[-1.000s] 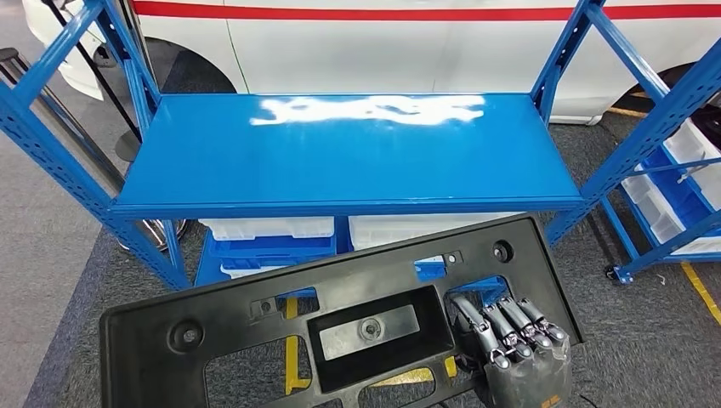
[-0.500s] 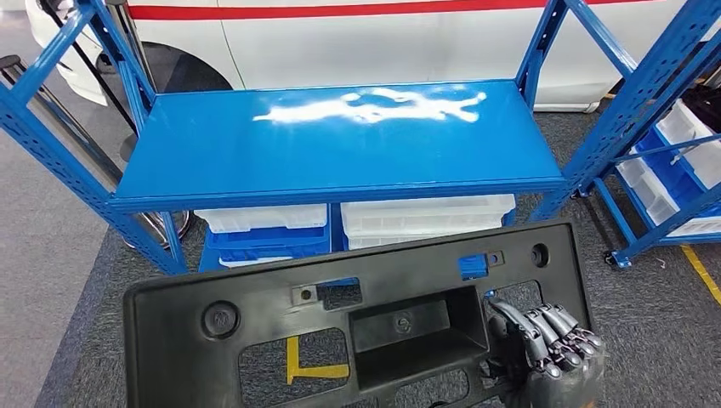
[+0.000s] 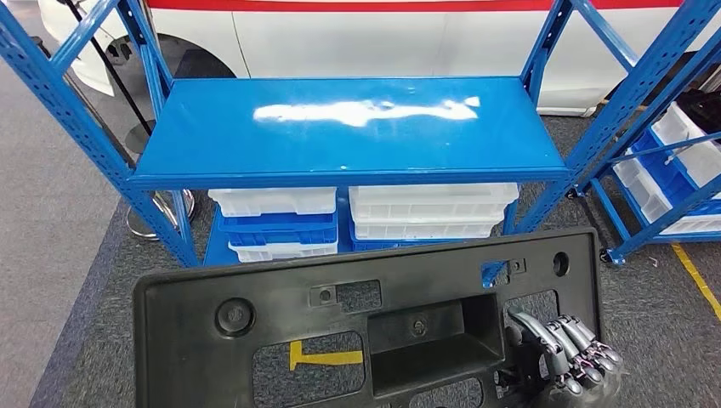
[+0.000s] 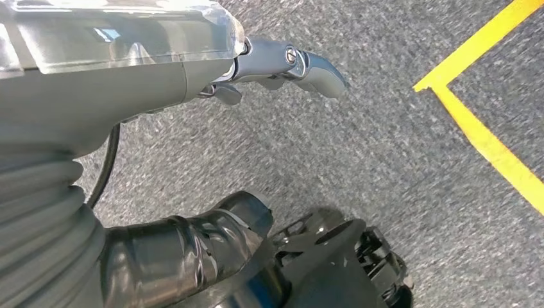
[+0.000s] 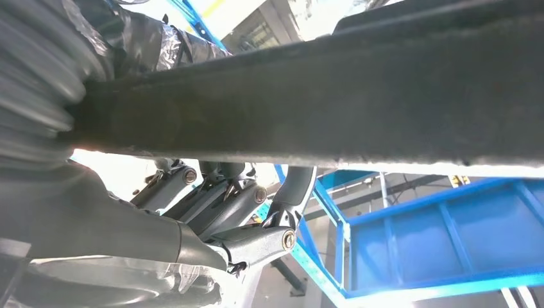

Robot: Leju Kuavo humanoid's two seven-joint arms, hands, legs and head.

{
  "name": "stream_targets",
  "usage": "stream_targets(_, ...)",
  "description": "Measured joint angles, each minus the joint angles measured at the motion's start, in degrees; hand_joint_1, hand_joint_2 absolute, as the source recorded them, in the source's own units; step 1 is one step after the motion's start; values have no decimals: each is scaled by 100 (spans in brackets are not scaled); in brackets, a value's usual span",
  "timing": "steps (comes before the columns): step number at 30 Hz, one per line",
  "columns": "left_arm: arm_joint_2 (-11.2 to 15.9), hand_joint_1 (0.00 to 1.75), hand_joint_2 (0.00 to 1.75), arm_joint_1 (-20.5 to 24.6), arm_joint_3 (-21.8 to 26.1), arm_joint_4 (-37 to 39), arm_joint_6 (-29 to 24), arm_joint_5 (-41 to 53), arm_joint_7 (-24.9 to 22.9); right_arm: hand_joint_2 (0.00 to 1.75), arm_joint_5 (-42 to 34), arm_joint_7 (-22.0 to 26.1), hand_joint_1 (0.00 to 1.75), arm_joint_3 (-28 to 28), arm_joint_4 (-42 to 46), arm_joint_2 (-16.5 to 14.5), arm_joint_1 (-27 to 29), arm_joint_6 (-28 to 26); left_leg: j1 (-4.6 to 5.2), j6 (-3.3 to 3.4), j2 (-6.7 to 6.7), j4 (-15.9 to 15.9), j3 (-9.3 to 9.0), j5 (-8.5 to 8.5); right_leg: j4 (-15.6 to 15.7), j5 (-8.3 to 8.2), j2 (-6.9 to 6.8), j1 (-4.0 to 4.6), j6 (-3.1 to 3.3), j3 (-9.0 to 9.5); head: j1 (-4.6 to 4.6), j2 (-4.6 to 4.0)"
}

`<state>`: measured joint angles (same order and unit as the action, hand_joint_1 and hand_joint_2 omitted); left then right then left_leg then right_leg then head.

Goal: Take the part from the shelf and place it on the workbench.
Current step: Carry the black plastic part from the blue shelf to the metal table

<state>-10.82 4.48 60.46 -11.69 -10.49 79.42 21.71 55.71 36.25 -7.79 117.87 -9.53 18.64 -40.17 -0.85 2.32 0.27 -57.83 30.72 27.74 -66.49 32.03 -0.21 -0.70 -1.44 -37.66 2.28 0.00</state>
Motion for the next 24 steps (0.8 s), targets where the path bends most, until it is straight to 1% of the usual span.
stream_targets(1,-1,0,175,-3,0,0,9,4,-1,175,-24,27,175,10,2,-14,4,0,1,11,6,-7,66,-51,-362,242,1,-6,-20,-102,1,0)
stream_targets(2,-1,0,175,-7,0,0,17,8,-2,175,-46,34,175,15,2,-20,8,0,3,6,12,-16,138,-99,-667,378,1,-13,-36,-164,-1,0)
stream_targets(3,-1,0,175,-11,0,0,20,10,-3,175,-70,32,175,17,1,-25,13,0,4,-2,17,-28,211,-147,-833,392,1,-20,-46,-154,-1,0)
stream_targets(4,0,0,175,-14,0,0,21,11,-4,175,-96,21,175,18,1,-27,16,0,4,-14,20,-40,280,-189,-793,292,1,-26,-48,-45,-1,0)
stream_targets(5,1,0,175,-14,0,0,19,10,-5,175,-121,-13,175,18,0,-27,19,0,4,-30,20,-49,339,-228,-545,128,1,-31,-40,171,-1,0)
stream_targets(6,1,0,175,-12,0,0,15,7,-5,175,-145,-79,175,15,0,-26,19,0,4,-49,17,-58,383,-266,-143,-10,3,-33,-23,468,-1,0)
stream_targets(7,0,0,175,-10,0,0,11,3,-5,175,-171,-167,175,7,0,-19,17,1,9,-76,12,-65,417,-302,300,-74,8,-20,1,766,-1,0)
stream_targets(8,0,0,175,-9,0,0,7,-1,-5,175,-192,-266,175,-6,-1,-12,19,1,13,-109,9,-61,432,-343,645,-96,14,-3,30,987,-2,0)
stream_targets(9,0,0,175,-9,1,0,4,-5,-4,175,-198,-359,175,-20,-1,-4,22,1,15,-148,7,-51,438,-385,858,-80,20,18,61,1107,1,0)
stream_targets(10,0,0,175,-8,2,0,3,-7,-3,175,-173,-433,175,-33,-2,5,26,2,15,-188,7,-32,440,-431,936,-75,23,40,95,1128,1,0)
stream_targets(11,1,0,175,-13,4,0,3,-8,-1,175,-129,-495,175,-47,-5,16,32,2,17,-230,6,-9,439,-478,948,-121,21,40,138,1089,3,0)
stream_targets(12,1,0,175,-14,9,0,3,-8,2,175,-84,-545,175,-61,-10,31,34,3,14,-264,3,-19,462,-465,974,-175,9,31,187,1051,5,0)
stream_targets(13,1,0,175,-16,14,0,4,-8,4,175,-54,-581,175,-79,-15,47,37,3,13,-289,-1,-95,507,-359,998,-237,-3,18,246,1002,3,0)
stream_targets(14,2,0,175,-19,20,0,4,-8,7,175,-46,-605,175,-97,-21,62,39,4,11,-309,-5,-275,579,-154,1023,-302,-17,7,298,942,2,0)
stream_targets(15,2,0,175,-19,25,0,4,-8,9,175,-53,-619,175,-115,-28,74,42,4,2,-321,-6,-568,674,133,1026,-360,-30,8,338,881,0,0)
stream_targets(16,3,0,175,-20,27,0,4,-8,11,175,-66,-626,175,-130,-37,86,46,4,0,-333,-6,-928,766,405,1020,-408,-35,20,363,809,-1,0)
stream_targets(17,3,0,175,-18,29,0,3,-8,13,175,-85,-634,175,-144,-47,98,49,4,-1,-346,-5,-1276,833,587,1005,-450,-41,33,371,736,-1,0)
stream_targets(18,3,0,175,-15,31,0,1,-7,15,175,-108,-642,175,-160,-59,113,51,4,-1,-352,-5,-1517,841,623,983,-489,-47,47,373,659,-1,0)
stream_targets(19,3,0,175,-14,32,0,-3,-5,18,175,-131,-654,175,-175,-69,128,54,4,-1,-350,-5,-1582,767,526,953,-522,-49,58,370,583,-1,0)
stream_targets(20,3,0,175,-17,32,0,-11,-3,21,175,-152,-666,175,-191,-75,143,57,4,0,-337,-5,-1451,599,355,919,-548,-50,67,364,514,-1,0)
stream_targets(21,4,0,175,-21,33,0,-21,-2,25,175,-167,-676,175,-202,-79,156,60,4,5,-312,-6,-1144,346,191,878,-573,-49,73,356,457,-1,0)
stream_targets(22,9,0,175,-21,34,0,-31,0,29,175,-177,-683,175,-212,-81,166,64,4,19,-277,-8,-737,53,132,832,-592,-48,86,341,407,-1,0)
stream_targets(23,14,0,175,-19,34,0,-40,1,33,175,-181,-688,175,-217,-81,174,66,4,33,-246,-9,-363,-193,150,793,-610,-48,93,321,372,-1,0)
stream_targets(24,19,0,175,-14,35,0,-45,1,37,175,-183,-691,175,-221,-81,183,67,3,49,-218,-9,-86,-351,214,762,-631,-51,97,293,344,-1,0)
